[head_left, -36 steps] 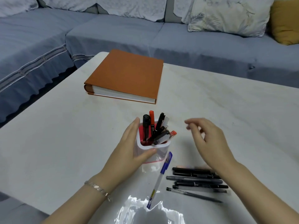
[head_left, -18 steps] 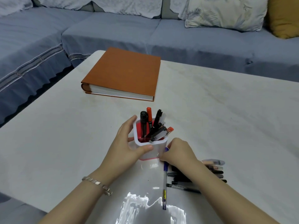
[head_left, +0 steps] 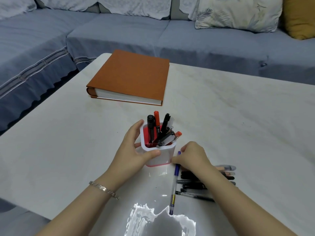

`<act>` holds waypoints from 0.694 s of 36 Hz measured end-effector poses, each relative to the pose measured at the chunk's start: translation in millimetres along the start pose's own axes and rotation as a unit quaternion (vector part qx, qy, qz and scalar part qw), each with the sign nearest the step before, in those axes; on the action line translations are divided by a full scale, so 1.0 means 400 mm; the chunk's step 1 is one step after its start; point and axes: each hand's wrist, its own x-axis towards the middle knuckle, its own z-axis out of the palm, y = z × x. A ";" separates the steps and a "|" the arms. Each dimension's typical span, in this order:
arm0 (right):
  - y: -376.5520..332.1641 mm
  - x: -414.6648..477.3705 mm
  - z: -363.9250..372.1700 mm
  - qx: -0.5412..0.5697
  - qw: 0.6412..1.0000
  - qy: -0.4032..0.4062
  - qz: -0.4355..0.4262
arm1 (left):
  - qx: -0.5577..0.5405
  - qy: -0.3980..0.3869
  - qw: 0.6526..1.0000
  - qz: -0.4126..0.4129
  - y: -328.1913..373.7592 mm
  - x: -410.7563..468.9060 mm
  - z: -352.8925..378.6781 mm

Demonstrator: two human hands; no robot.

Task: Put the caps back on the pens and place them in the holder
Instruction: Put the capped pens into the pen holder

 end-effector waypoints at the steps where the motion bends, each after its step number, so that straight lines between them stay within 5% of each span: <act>1: 0.003 0.001 -0.011 0.043 0.999 0.003 0.006 | -0.004 -0.002 1.000 -0.002 -0.001 0.000 -0.001; 6: -0.011 -0.040 -0.148 0.319 0.938 0.111 -0.075 | -0.006 -0.007 1.000 -0.002 -0.003 0.000 -0.002; 10: -0.086 -0.121 -0.277 0.387 0.835 0.279 -0.274 | -0.002 -0.013 1.000 -0.007 0.000 0.003 0.009; 13: -0.136 -0.157 -0.292 0.410 0.772 0.322 -0.364 | -0.003 -0.004 1.000 -0.013 0.007 0.008 0.022; 15: -0.158 -0.151 -0.264 0.375 0.773 0.324 -0.395 | -0.005 0.007 1.000 -0.012 0.016 0.010 0.030; 21: -0.123 -0.093 -0.134 0.128 0.876 0.224 -0.408 | -0.012 0.031 0.999 0.013 0.021 0.015 0.053; 25: -0.067 -0.088 -0.141 0.024 0.892 0.182 -0.413 | -0.002 0.036 0.998 0.049 0.028 0.020 0.058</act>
